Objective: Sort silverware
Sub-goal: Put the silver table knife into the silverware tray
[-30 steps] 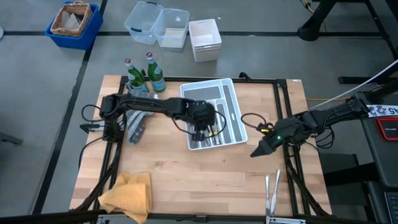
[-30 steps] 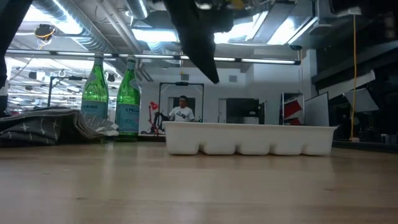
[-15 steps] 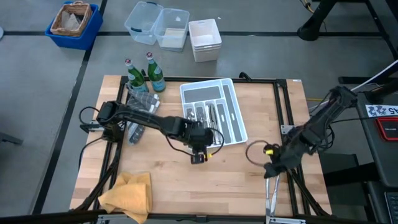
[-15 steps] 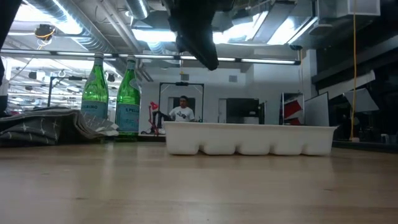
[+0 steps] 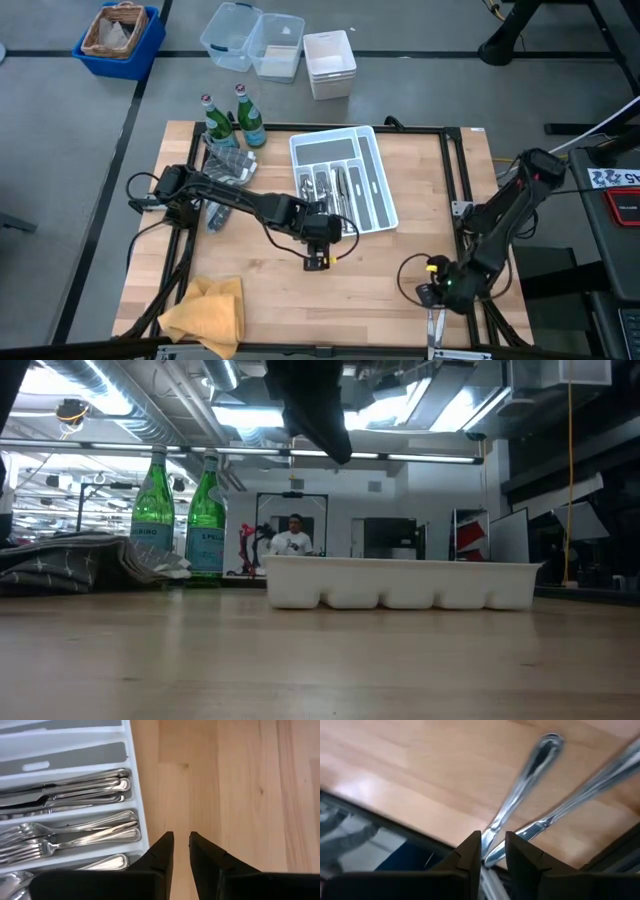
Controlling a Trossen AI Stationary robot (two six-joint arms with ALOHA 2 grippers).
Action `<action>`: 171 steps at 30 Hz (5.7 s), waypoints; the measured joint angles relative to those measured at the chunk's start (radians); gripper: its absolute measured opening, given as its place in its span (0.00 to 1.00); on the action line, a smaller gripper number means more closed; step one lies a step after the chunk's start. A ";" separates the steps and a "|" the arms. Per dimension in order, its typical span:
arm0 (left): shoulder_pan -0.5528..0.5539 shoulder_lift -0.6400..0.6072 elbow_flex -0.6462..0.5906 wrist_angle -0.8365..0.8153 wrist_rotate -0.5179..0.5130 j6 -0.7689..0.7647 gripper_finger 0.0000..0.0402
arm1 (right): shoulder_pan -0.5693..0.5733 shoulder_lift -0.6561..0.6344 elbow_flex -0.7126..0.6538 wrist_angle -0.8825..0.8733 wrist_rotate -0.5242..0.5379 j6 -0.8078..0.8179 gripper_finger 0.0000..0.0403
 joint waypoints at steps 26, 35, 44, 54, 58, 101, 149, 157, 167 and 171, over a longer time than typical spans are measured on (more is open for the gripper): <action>-0.004 0.000 0.000 -0.009 0.000 0.100 0.12 | 0.028 0.239 0.001 0.120 -0.035 0.148 0.22; -0.004 0.000 0.000 -0.008 0.000 0.097 0.12 | 0.028 0.239 0.002 0.115 -0.026 0.143 0.22; -0.004 0.000 0.000 -0.008 0.000 0.096 0.12 | 0.029 0.279 0.002 0.144 -0.063 0.130 0.22; -0.003 0.000 0.000 -0.008 0.000 0.096 0.12 | 0.028 0.318 0.005 0.171 -0.054 0.080 0.22; -0.003 0.000 0.000 -0.008 0.000 0.096 0.12 | 0.030 0.318 0.004 0.172 -0.008 0.080 0.18; -0.006 0.001 0.000 -0.085 0.000 0.088 0.12 | -0.203 0.322 0.022 0.153 0.260 -0.342 0.06; -0.231 -0.758 -0.686 0.184 -0.306 -0.265 0.12 | -0.201 0.324 0.258 -0.091 0.016 -0.364 0.25; -0.233 -0.812 -0.866 0.371 -0.298 -0.293 0.12 | -0.202 0.337 0.251 -0.093 0.058 -0.363 0.25; -0.231 -0.820 -0.979 0.582 -0.295 -0.170 0.12 | -0.202 0.418 0.250 -0.089 0.026 -0.357 0.25; -0.230 -0.842 -0.989 0.576 -0.295 -0.172 0.12 | -0.202 0.430 0.250 -0.085 0.025 -0.356 0.25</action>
